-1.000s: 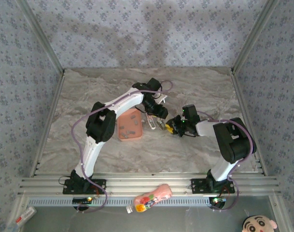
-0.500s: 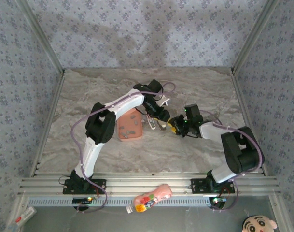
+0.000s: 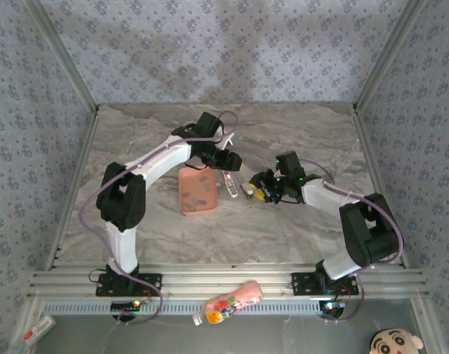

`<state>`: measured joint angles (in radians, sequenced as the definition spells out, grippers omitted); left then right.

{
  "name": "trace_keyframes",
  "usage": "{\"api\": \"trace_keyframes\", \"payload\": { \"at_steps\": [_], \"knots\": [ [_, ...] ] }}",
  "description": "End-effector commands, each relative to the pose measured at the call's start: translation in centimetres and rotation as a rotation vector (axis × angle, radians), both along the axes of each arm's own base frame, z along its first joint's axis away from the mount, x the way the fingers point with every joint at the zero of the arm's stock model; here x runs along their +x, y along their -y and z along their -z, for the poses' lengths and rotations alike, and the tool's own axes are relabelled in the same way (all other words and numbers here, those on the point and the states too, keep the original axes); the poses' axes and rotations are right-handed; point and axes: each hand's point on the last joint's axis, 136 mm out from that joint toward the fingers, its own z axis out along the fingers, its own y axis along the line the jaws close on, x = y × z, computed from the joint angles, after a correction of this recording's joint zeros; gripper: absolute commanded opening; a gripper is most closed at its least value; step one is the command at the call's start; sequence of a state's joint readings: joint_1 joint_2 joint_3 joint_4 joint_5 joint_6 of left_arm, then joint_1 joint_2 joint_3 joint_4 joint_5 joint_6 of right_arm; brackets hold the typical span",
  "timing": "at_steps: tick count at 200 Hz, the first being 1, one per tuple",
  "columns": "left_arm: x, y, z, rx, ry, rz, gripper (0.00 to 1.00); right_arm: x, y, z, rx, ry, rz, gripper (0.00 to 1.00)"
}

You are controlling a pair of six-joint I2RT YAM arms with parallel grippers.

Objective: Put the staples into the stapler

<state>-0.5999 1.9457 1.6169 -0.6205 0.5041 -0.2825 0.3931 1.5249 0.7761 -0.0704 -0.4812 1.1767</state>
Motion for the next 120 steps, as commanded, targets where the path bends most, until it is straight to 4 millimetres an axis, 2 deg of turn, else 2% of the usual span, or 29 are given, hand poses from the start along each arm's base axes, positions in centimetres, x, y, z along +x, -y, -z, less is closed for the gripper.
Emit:
{"api": "trace_keyframes", "payload": {
  "at_steps": [1,85,120],
  "knots": [
    [0.3,0.0,-1.0,-0.029,0.026,-0.017,0.54,-1.2,-0.6,0.6,-0.008,-0.062,-0.060,0.42],
    [0.6,-0.6,-0.6,-0.032,0.010,0.000,0.54,-1.6,0.2,2.3,-0.034,-0.138,-0.058,0.36],
    [0.8,-1.0,-0.5,-0.030,0.004,-0.004,0.54,-2.2,1.6,3.7,-0.078,-0.188,-0.028,0.32]
  ]
}}
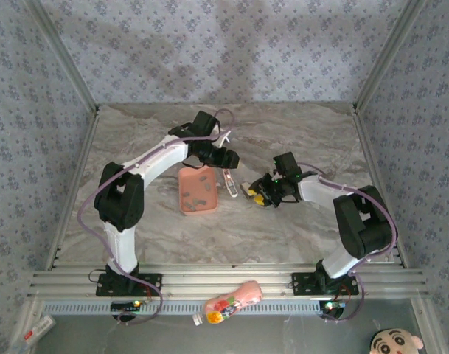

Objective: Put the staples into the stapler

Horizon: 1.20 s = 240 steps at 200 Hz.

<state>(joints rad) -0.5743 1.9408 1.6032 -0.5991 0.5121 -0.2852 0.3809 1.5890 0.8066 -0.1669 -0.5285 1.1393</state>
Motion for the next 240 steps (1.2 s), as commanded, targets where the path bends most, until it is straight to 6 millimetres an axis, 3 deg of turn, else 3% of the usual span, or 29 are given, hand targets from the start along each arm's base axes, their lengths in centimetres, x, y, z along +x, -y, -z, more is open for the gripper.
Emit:
{"api": "trace_keyframes", "payload": {
  "at_steps": [1,76,168,218,240],
  "knots": [
    [-0.1,-0.3,-0.4,-0.017,-0.001,0.019,0.54,-0.9,1.4,1.7,-0.059,-0.076,0.012,0.32],
    [-0.1,-1.0,0.1,-0.009,-0.017,0.019,0.54,-1.8,1.7,4.4,-0.054,-0.166,-0.020,0.27],
    [-0.1,-1.7,0.4,0.008,-0.015,0.007,0.54,-5.4,3.7,7.9,-0.189,-0.288,-0.084,0.19],
    [-0.1,-1.9,0.4,0.013,-0.009,0.001,0.54,-5.3,3.9,8.5,-0.225,-0.290,-0.108,0.17],
    [-0.1,-2.1,0.1,0.016,0.002,-0.003,0.54,-4.2,3.2,7.4,-0.209,-0.249,-0.126,0.17]
  ]
}}
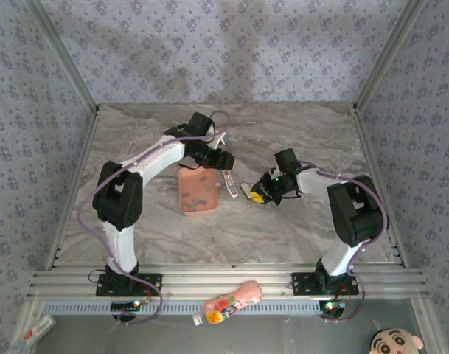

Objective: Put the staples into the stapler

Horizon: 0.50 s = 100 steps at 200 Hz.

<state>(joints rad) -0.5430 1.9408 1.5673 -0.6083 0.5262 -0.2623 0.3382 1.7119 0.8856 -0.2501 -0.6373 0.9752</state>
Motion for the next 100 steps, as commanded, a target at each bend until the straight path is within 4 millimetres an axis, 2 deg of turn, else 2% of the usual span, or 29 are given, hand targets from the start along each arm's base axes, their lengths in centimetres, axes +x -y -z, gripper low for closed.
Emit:
{"api": "trace_keyframes", "payload": {
  "at_steps": [1,50,78,100],
  "knots": [
    [-0.2,-0.6,-1.1,0.000,0.031,0.004,0.54,-4.2,3.3,5.7,-0.238,-0.184,-0.008,0.17],
    [0.3,-0.7,-2.0,-0.011,0.063,-0.006,0.54,0.0,1.5,-0.9,-0.189,-0.021,-0.029,0.27],
    [0.5,-0.6,-2.2,-0.016,0.066,-0.007,0.54,1.0,1.1,-3.8,-0.193,0.037,-0.056,0.32],
    [0.6,-0.9,-2.2,-0.016,0.063,-0.020,0.54,0.7,1.8,-5.1,-0.266,0.054,-0.102,0.36]
  ]
}}
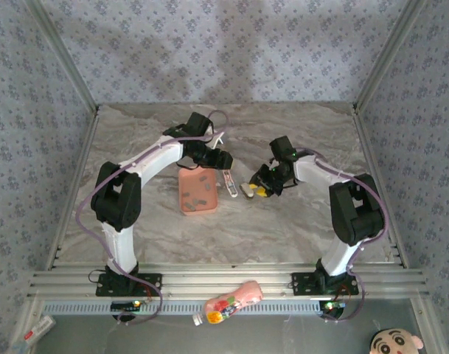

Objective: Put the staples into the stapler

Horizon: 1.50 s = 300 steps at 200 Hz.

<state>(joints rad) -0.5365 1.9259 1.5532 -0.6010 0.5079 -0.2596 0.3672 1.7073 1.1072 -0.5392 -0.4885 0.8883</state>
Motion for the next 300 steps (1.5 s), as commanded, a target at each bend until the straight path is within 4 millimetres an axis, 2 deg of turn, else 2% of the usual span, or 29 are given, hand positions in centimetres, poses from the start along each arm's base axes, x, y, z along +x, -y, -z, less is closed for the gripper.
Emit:
{"api": "trace_keyframes", "payload": {
  "at_steps": [1,5,16,50,66,79,112,143,184,224,270,300],
  "knots": [
    [0.4,-0.3,-2.1,-0.026,0.047,-0.008,0.55,-1.1,1.3,-1.7,-0.110,0.008,-0.061,0.36],
    [0.4,-0.5,-2.1,-0.026,0.046,-0.014,0.54,-0.6,1.2,-2.5,-0.118,0.032,-0.076,0.37],
    [0.6,-0.8,-2.2,-0.028,0.046,-0.034,0.55,-0.5,1.3,-3.2,-0.163,0.052,-0.125,0.38],
    [1.7,-2.7,-2.8,-0.050,0.067,-0.128,0.55,-0.3,1.2,-3.5,-0.317,0.085,-0.338,0.42],
    [2.2,-3.9,-3.2,-0.061,0.081,-0.180,0.55,-0.3,0.5,-3.2,-0.376,0.094,-0.449,0.50],
    [2.6,-5.0,-3.5,-0.066,0.092,-0.218,0.55,-0.4,-0.1,-2.7,-0.424,0.099,-0.541,0.53],
    [3.0,-7.4,-3.8,-0.057,0.109,-0.280,0.55,-0.6,-1.2,-1.1,-0.482,0.082,-0.689,0.53],
    [3.1,-9.0,-3.3,-0.042,0.100,-0.320,0.55,-0.7,-1.8,0.5,-0.506,0.054,-0.773,0.53],
    [3.1,-9.2,-2.9,-0.033,0.095,-0.327,0.56,-1.0,-2.6,2.3,-0.503,0.023,-0.814,0.41],
    [3.1,-9.2,-3.0,-0.022,0.096,-0.312,0.56,-0.6,-2.4,2.7,-0.521,0.024,-0.797,0.29],
    [3.4,-9.1,-3.2,-0.019,0.098,-0.299,0.55,0.0,-2.2,2.3,-0.524,0.036,-0.769,0.36],
    [3.4,-9.1,-3.4,-0.019,0.102,-0.299,0.55,0.5,-2.3,0.4,-0.555,0.061,-0.776,0.43]
  ]
}}
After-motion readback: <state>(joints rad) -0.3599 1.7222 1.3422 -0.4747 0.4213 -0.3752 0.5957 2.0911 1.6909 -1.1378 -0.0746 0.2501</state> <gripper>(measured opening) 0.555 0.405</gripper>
